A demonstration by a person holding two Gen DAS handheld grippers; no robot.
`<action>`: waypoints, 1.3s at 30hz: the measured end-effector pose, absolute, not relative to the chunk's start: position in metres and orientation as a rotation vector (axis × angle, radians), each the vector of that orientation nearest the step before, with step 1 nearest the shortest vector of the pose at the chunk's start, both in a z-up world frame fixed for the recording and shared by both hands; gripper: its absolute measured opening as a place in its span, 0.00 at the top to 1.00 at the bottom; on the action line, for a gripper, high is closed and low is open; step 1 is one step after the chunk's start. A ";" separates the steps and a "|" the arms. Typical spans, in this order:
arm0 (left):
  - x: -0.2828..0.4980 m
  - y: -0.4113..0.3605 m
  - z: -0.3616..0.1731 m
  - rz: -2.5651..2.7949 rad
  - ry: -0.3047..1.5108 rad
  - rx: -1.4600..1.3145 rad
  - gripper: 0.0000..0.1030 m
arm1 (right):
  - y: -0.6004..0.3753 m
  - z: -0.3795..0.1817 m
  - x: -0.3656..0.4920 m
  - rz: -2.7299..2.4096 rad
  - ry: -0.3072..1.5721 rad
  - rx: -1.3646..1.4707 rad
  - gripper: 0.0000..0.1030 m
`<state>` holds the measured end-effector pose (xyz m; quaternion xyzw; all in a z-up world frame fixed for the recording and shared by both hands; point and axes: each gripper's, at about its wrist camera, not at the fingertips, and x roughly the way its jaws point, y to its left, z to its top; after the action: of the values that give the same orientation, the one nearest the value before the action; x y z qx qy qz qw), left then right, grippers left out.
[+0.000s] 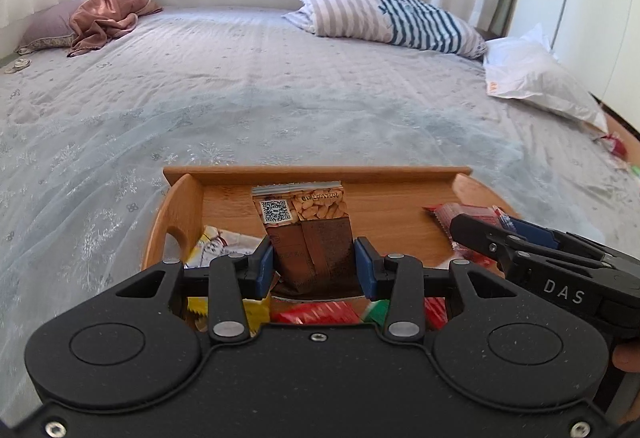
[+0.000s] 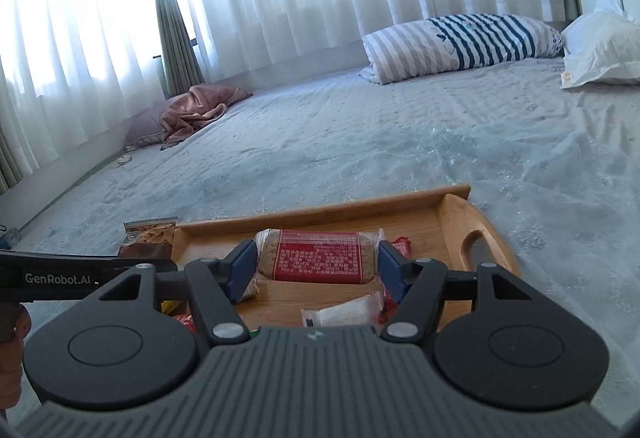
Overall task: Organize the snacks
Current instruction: 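Carry the almond bar and red biscuit pack over the tray with both tools, then lower both snacks into the tray and open both tools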
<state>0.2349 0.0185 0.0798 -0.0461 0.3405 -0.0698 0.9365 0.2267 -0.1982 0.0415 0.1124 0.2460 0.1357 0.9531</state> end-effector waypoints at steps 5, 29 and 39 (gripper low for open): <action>0.259 0.021 0.068 -0.114 0.722 -0.104 0.62 | -0.196 0.031 0.245 0.258 0.509 0.216 0.35; 0.296 0.006 0.038 -0.088 0.725 -0.037 0.62 | -0.186 0.012 0.270 0.254 0.536 0.185 0.35; 0.299 0.002 0.032 -0.077 0.730 -0.029 0.62 | -0.178 0.011 0.270 0.263 0.547 0.139 0.34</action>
<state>0.2988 0.0025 0.0325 -0.0144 0.3569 -0.0378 0.9333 0.2701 -0.1783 0.0110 0.0686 0.2690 0.1292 0.9520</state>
